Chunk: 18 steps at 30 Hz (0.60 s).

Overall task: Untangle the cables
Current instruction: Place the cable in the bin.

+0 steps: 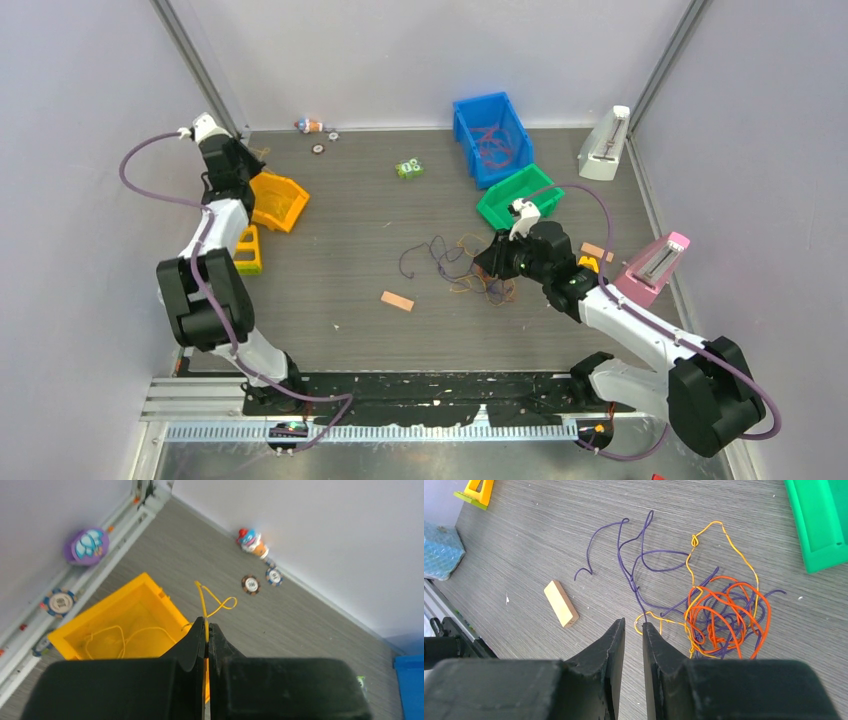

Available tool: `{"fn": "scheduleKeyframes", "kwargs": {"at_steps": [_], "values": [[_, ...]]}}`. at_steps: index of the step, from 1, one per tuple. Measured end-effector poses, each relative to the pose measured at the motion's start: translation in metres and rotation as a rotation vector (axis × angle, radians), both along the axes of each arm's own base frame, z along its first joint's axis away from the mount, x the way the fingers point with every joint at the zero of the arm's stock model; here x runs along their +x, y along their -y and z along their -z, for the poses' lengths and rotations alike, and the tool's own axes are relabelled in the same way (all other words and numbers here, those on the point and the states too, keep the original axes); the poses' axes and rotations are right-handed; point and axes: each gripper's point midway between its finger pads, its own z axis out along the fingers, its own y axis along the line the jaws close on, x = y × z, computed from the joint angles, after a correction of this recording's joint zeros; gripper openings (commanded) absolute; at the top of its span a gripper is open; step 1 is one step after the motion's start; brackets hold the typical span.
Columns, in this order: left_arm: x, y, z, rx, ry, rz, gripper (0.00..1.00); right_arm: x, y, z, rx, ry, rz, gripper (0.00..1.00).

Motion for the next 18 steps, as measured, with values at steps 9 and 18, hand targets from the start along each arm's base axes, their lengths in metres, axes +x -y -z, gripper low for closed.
{"fn": "scheduleKeyframes", "kwargs": {"at_steps": [9, 18], "values": [[0.012, -0.007, 0.052, -0.161, -0.058, -0.012, 0.0, -0.001, -0.001, 0.001, 0.008, -0.015, 0.004, 0.25], [-0.004, -0.049, 0.065, -0.356, -0.082, -0.24, 0.0, 0.001, -0.003, 0.006, 0.005, -0.03, -0.001, 0.24]]}}
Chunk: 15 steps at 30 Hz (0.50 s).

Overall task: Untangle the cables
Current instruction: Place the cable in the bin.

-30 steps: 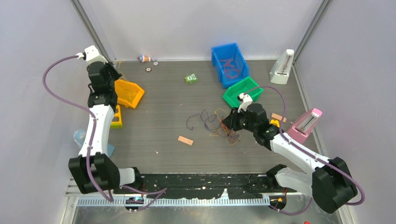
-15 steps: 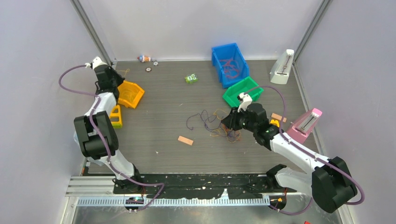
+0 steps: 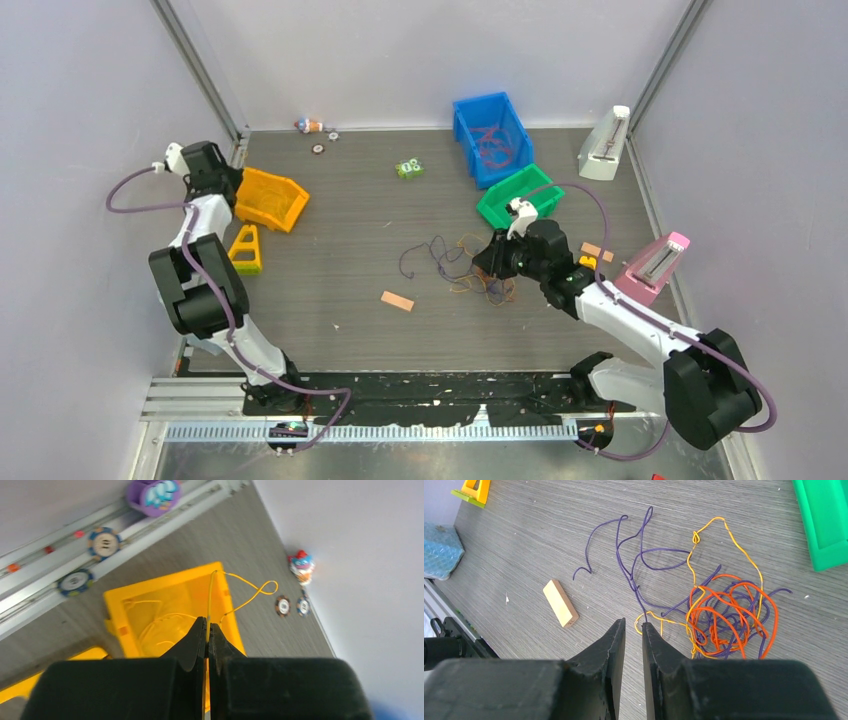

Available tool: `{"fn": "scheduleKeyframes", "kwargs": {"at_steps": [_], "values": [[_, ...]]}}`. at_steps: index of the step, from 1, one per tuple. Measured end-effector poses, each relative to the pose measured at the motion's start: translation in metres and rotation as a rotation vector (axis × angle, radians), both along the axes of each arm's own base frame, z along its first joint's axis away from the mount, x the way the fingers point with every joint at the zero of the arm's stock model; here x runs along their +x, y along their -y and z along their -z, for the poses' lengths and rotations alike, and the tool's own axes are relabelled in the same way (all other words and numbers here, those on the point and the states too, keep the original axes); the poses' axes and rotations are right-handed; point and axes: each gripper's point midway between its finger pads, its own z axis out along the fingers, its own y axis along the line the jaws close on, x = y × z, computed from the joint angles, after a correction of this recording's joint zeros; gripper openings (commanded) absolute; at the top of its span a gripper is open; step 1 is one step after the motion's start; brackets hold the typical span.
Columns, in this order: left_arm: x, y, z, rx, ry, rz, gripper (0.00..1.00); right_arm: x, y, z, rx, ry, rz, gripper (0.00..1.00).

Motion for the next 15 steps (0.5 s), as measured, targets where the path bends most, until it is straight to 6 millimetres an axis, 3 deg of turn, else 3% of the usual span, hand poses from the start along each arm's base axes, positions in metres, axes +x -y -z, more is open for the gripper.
{"fn": "scheduleKeyframes", "kwargs": {"at_steps": [4, 10, 13, 15], "values": [[-0.011, -0.017, 0.006, -0.034, -0.097, -0.118, 0.0, 0.001, -0.001, -0.001, 0.002, 0.002, -0.001, 0.24], [-0.018, -0.019, 0.026, -0.062, -0.204, -0.156, 0.0, 0.002, -0.001, -0.003, 0.004, 0.003, 0.0, 0.26], [-0.025, -0.014, 0.044, -0.078, -0.27, -0.151, 0.09, 0.002, -0.002, -0.002, 0.002, -0.005, 0.0, 0.34], [-0.028, -0.013, 0.052, -0.085, -0.297, -0.149, 0.22, 0.005, -0.003, -0.003, -0.004, -0.012, 0.0, 0.43]]}}
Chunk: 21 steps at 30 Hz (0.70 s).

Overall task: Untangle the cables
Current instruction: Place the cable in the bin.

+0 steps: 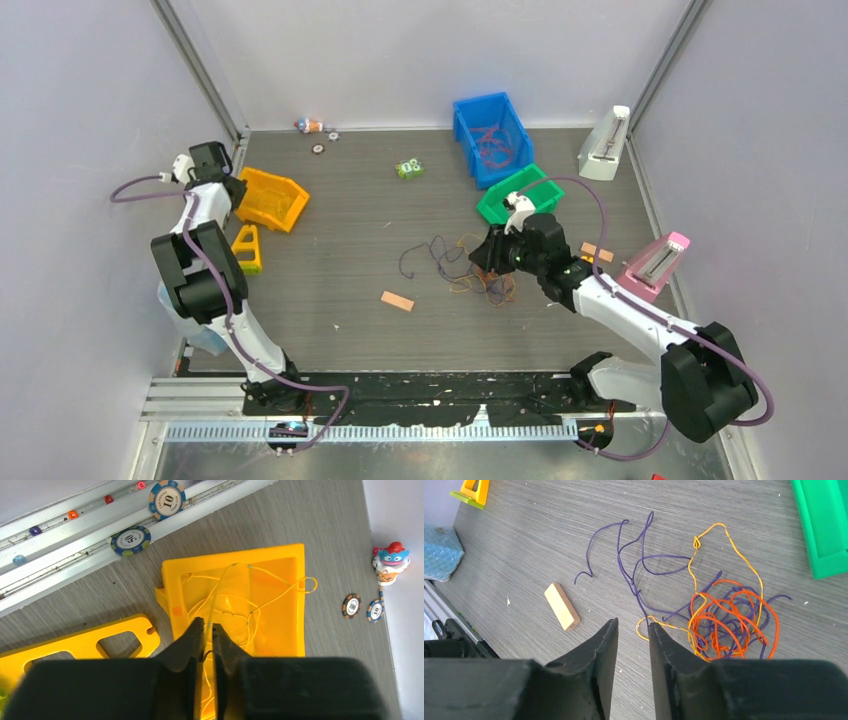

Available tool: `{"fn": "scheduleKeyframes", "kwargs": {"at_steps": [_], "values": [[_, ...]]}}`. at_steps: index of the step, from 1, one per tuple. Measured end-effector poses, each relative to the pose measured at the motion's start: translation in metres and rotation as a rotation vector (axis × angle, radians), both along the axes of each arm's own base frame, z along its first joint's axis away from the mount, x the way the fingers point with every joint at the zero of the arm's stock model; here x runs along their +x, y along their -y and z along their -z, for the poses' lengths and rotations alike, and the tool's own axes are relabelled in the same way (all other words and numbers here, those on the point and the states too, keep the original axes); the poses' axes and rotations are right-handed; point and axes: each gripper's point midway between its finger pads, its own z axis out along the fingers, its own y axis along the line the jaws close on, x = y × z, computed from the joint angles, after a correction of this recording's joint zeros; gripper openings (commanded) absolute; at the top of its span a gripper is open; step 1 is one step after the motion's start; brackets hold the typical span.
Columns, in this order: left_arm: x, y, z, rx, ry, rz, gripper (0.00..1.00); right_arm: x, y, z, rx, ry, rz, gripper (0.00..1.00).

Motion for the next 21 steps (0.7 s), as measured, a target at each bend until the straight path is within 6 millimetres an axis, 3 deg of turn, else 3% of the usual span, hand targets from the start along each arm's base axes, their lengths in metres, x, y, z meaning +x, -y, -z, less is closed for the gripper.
{"fn": "scheduleKeyframes", "kwargs": {"at_steps": [5, 8, 10, 15, 18, 21], "values": [[-0.001, 0.002, 0.003, -0.002, -0.02, 0.018, 0.53, 0.009, -0.006, -0.013, -0.028, 0.001, -0.016, 0.62], [0.002, 0.004, -0.001, 0.011, -0.016, 0.036, 0.62, 0.015, -0.013, -0.022, -0.052, 0.006, -0.031, 0.73], [0.003, 0.01, -0.002, 0.019, -0.021, 0.057, 0.66, 0.017, -0.02, -0.023, -0.077, 0.0, -0.042, 0.76], [0.008, 0.037, -0.02, 0.05, 0.0, 0.126, 0.84, 0.029, -0.046, -0.01, -0.187, -0.054, -0.073, 0.8], [0.006, 0.054, -0.038, 0.087, 0.024, 0.159, 0.92, 0.033, -0.061, 0.005, -0.262, -0.087, -0.085, 1.0], [0.004, 0.065, -0.05, 0.108, 0.043, 0.175, 0.97, 0.037, -0.069, 0.017, -0.344, -0.11, -0.09, 0.95]]}}
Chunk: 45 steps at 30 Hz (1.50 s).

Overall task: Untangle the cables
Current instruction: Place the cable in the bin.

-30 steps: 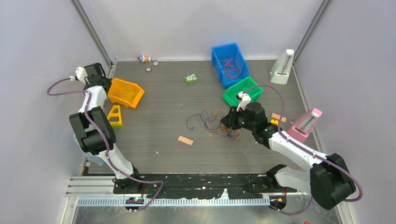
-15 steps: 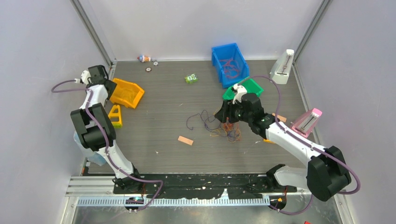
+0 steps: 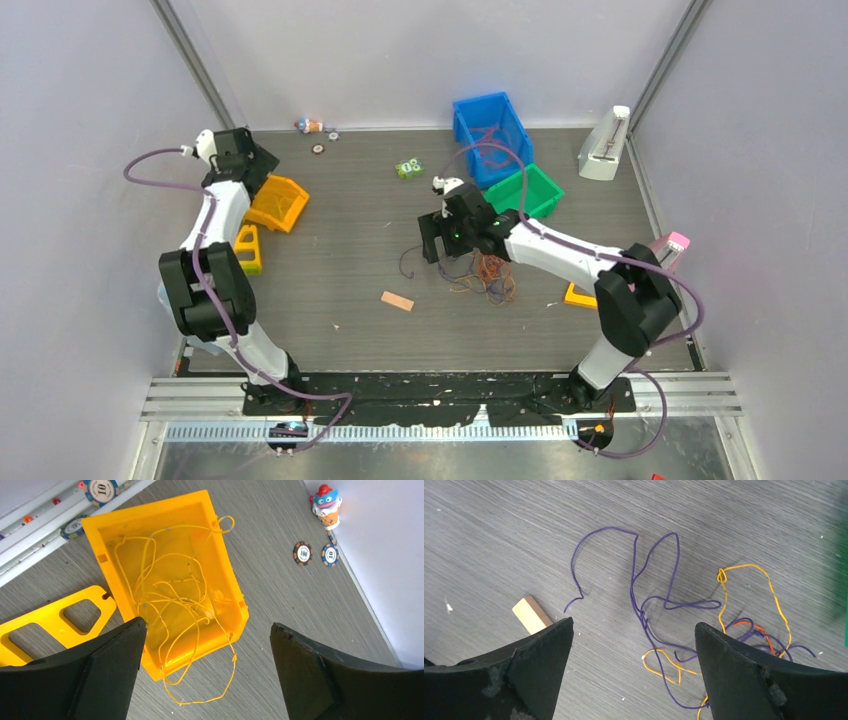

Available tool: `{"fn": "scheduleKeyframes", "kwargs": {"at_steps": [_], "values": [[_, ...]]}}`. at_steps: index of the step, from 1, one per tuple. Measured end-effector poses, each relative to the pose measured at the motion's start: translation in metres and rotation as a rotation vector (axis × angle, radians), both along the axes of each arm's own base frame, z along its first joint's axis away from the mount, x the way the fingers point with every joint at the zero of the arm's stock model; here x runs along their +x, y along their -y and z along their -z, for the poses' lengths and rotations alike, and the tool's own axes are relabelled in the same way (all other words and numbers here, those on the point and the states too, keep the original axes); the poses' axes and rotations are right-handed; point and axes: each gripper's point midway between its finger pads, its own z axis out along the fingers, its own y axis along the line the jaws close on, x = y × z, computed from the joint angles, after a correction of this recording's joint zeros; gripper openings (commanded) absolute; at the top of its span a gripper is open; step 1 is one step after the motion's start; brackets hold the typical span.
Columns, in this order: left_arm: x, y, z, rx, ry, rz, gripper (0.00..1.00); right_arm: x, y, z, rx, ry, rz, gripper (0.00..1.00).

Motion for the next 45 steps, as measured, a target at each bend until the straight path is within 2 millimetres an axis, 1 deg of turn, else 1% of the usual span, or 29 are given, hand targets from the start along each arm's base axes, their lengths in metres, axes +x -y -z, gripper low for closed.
{"fn": "scheduleKeyframes", "kwargs": {"at_steps": [2, 4, 7, 11, 12, 13, 14, 15, 16, 17, 18, 19, 20, 21, 23, 26, 28, 30, 32, 36, 38, 39, 41, 45], "values": [[-0.001, -0.001, -0.005, 0.013, 0.007, -0.005, 0.98, 0.003, -0.005, 0.005, -0.037, -0.009, -0.001, 0.95], [-0.003, -0.007, -0.005, 0.029, 0.0, -0.019, 0.98, 0.007, -0.01, 0.011, -0.067, -0.018, -0.002, 0.95], [-0.005, -0.014, -0.002, 0.037, -0.009, -0.031, 0.97, 0.012, -0.009, 0.021, -0.116, -0.033, 0.01, 0.95], [-0.002, -0.022, 0.013, 0.02, -0.038, -0.037, 0.97, 0.02, -0.007, 0.037, -0.188, -0.044, 0.027, 0.97], [0.0, -0.022, 0.019, 0.014, -0.048, -0.032, 0.97, 0.022, -0.005, 0.045, -0.216, -0.05, 0.033, 1.0], [0.002, -0.022, 0.024, 0.007, -0.059, -0.023, 0.97, 0.023, -0.005, 0.047, -0.223, -0.052, 0.034, 0.96], [0.004, -0.023, 0.029, 0.002, -0.068, -0.017, 0.97, 0.024, -0.004, 0.052, -0.24, -0.059, 0.037, 0.88], [0.007, -0.023, 0.033, -0.003, -0.078, -0.008, 0.97, 0.026, -0.004, 0.057, -0.26, -0.065, 0.039, 0.83], [0.01, -0.024, 0.036, -0.009, -0.087, 0.0, 0.97, 0.028, -0.004, 0.063, -0.276, -0.072, 0.038, 0.7], [0.014, -0.025, 0.037, -0.017, -0.091, 0.007, 0.96, 0.029, -0.005, 0.067, -0.284, -0.078, 0.036, 0.55], [0.018, -0.025, 0.038, -0.025, -0.09, 0.014, 0.95, 0.03, -0.006, 0.072, -0.291, -0.085, 0.032, 0.47], [0.021, -0.026, 0.038, -0.032, -0.088, 0.019, 0.95, 0.029, -0.006, 0.076, -0.295, -0.094, 0.025, 0.33], [0.023, -0.026, 0.038, -0.037, -0.085, 0.022, 0.94, 0.028, -0.007, 0.079, -0.296, -0.104, 0.021, 0.27], [0.023, -0.027, 0.037, -0.042, -0.082, 0.024, 0.94, 0.027, -0.007, 0.08, -0.295, -0.111, 0.014, 0.17], [0.023, -0.029, 0.037, -0.046, -0.081, 0.022, 0.93, 0.025, -0.009, 0.081, -0.285, -0.121, 0.003, 0.08], [0.022, -0.03, 0.035, -0.049, -0.078, 0.022, 0.93, 0.023, -0.014, 0.076, -0.262, -0.122, -0.015, 0.06], [0.019, -0.03, 0.029, -0.045, -0.069, 0.021, 0.92, 0.022, -0.016, 0.071, -0.246, -0.118, -0.025, 0.05], [0.012, -0.028, 0.018, -0.034, -0.051, 0.013, 0.9, 0.022, -0.019, 0.059, -0.222, -0.103, -0.033, 0.06], [0.002, -0.026, 0.005, -0.022, -0.028, 0.0, 0.87, 0.023, -0.021, 0.042, -0.193, -0.075, -0.037, 0.06], [-0.023, -0.025, -0.021, 0.0, 0.032, -0.055, 0.76, 0.027, -0.026, 0.007, -0.127, -0.009, -0.04, 0.05], [-0.03, -0.024, -0.026, -0.008, 0.052, -0.078, 0.72, 0.028, -0.029, -0.004, -0.103, 0.015, -0.041, 0.05], [-0.032, -0.023, -0.027, -0.019, 0.061, -0.089, 0.72, 0.029, -0.029, -0.007, -0.094, 0.026, -0.041, 0.05], [-0.035, -0.02, -0.022, -0.046, 0.065, -0.097, 0.71, 0.027, -0.029, -0.008, -0.083, 0.032, -0.043, 0.06], [-0.045, -0.016, 0.001, -0.088, 0.021, -0.112, 0.68, 0.021, -0.027, 0.004, -0.083, 0.018, -0.053, 0.05]]}}
